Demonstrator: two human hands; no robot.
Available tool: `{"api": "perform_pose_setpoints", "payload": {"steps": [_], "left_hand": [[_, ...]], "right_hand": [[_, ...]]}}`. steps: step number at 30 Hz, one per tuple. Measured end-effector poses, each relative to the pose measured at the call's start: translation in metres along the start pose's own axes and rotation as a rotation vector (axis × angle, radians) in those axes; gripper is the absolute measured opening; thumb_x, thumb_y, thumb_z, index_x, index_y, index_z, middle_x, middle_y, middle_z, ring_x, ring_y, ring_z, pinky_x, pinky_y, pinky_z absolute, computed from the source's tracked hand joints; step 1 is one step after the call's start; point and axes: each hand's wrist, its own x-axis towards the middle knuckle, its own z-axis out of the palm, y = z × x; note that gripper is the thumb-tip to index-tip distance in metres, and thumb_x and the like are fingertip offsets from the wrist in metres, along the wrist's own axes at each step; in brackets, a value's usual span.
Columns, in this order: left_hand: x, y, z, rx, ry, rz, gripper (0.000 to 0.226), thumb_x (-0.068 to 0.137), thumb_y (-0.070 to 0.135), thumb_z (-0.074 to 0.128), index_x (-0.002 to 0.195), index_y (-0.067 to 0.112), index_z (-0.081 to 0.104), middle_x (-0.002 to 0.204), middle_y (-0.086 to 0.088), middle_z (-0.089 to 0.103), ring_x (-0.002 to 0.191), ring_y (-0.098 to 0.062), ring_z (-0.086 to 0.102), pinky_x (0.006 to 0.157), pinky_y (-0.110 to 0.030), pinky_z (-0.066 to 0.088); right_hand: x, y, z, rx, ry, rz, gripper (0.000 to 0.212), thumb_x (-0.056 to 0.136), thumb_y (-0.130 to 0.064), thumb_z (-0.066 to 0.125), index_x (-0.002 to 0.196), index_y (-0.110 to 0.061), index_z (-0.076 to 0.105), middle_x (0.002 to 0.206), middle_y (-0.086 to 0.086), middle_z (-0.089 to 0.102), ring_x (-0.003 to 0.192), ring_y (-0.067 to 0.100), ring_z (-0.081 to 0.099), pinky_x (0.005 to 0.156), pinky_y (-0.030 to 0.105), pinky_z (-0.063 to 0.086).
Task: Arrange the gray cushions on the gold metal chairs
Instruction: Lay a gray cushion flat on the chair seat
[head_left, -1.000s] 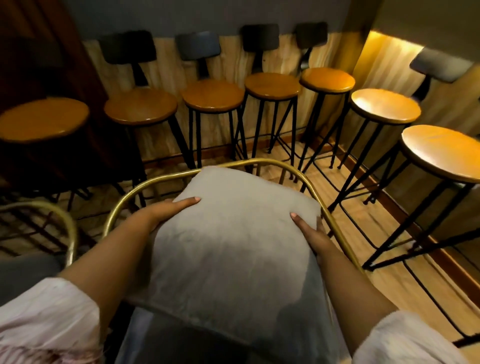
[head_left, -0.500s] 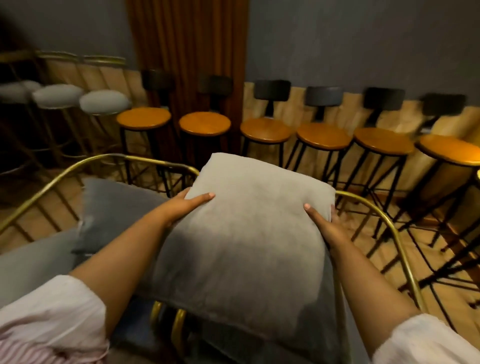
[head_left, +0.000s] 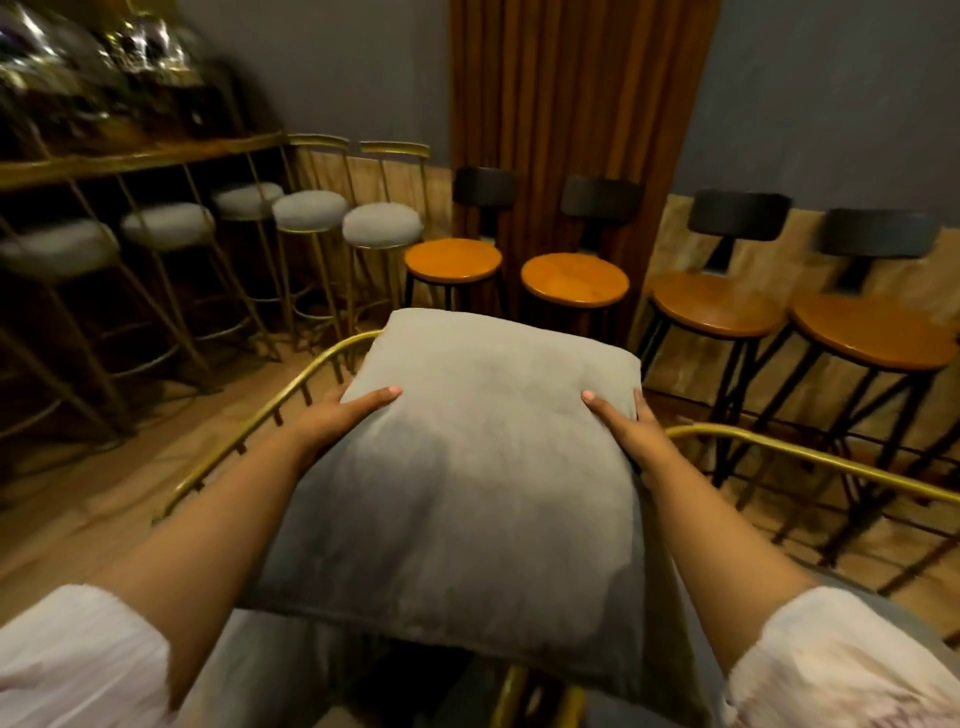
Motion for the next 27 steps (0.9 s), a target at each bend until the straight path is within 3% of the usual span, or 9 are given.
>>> {"api": "perform_pose_setpoints", "payload": {"steps": [5,8,10,12,15,19,27], "left_hand": [[0.086,0.012,-0.069,0.048,0.018,-0.013,0.090,0.074,0.064,0.058,0.149,0.029,0.023,0.154,-0.008,0.032,0.135,-0.038,0.037,0.106,-0.051,0.032],[0.132,0.012,-0.089,0.079,0.030,-0.005,0.087,0.078,0.063,0.056,0.149,0.027,0.022,0.155,-0.009,0.031,0.136,-0.039,0.036,0.107,-0.051,0.032],[0.158,0.005,-0.085,0.160,0.058,-0.012,0.092,0.076,0.067,0.053,0.151,0.028,0.016,0.158,-0.011,0.022,0.140,-0.039,0.029,0.111,-0.050,0.027],[0.181,-0.013,-0.065,0.452,0.028,-0.056,0.103,0.067,0.082,0.041,0.151,0.036,0.004,0.161,-0.014,0.004,0.145,-0.042,0.012,0.117,-0.054,0.014],[0.200,-0.039,-0.033,0.890,0.070,-0.011,0.093,0.070,0.087,0.023,0.148,0.045,-0.005,0.161,-0.010,-0.011,0.145,-0.047,-0.005,0.111,-0.066,0.001],[0.219,-0.052,-0.045,0.918,0.097,0.022,0.090,0.071,0.087,0.018,0.148,0.046,-0.006,0.162,-0.008,-0.010,0.145,-0.046,-0.004,0.110,-0.068,0.001],[0.235,-0.082,-0.060,0.942,0.114,0.014,0.087,0.072,0.085,0.012,0.147,0.047,-0.008,0.162,-0.010,-0.007,0.146,-0.045,0.000,0.112,-0.064,0.004]], "right_hand": [[0.068,-0.033,0.088,-0.016,-0.032,0.029,0.104,0.074,-0.048,0.074,0.153,-0.030,0.009,0.156,0.008,0.027,0.132,0.034,0.042,0.090,0.036,0.041],[0.105,-0.037,0.123,-0.079,-0.040,0.052,0.108,0.070,-0.056,0.073,0.152,-0.035,0.006,0.156,0.007,0.026,0.133,0.036,0.040,0.102,0.044,0.040],[0.118,-0.029,0.141,-0.180,-0.086,0.055,0.104,0.076,-0.056,0.068,0.153,-0.031,0.003,0.158,0.006,0.022,0.137,0.034,0.035,0.108,0.042,0.034],[0.123,-0.008,0.164,-0.390,-0.180,0.085,0.098,0.079,-0.060,0.061,0.153,-0.031,0.003,0.161,0.006,0.013,0.144,0.033,0.022,0.114,0.041,0.023],[0.117,0.037,0.204,-0.723,-0.301,0.126,0.094,0.075,-0.079,0.044,0.149,-0.045,-0.003,0.162,0.007,-0.009,0.147,0.040,-0.003,0.116,0.057,0.005],[0.117,0.057,0.234,-0.759,-0.247,0.102,0.086,0.073,-0.085,0.032,0.143,-0.056,-0.009,0.161,0.004,-0.019,0.145,0.040,-0.017,0.112,0.067,-0.003],[0.121,0.057,0.260,-0.922,-0.210,0.030,0.085,0.076,-0.084,0.027,0.145,-0.051,-0.012,0.160,0.008,-0.021,0.145,0.040,-0.016,0.109,0.068,-0.005]]}}
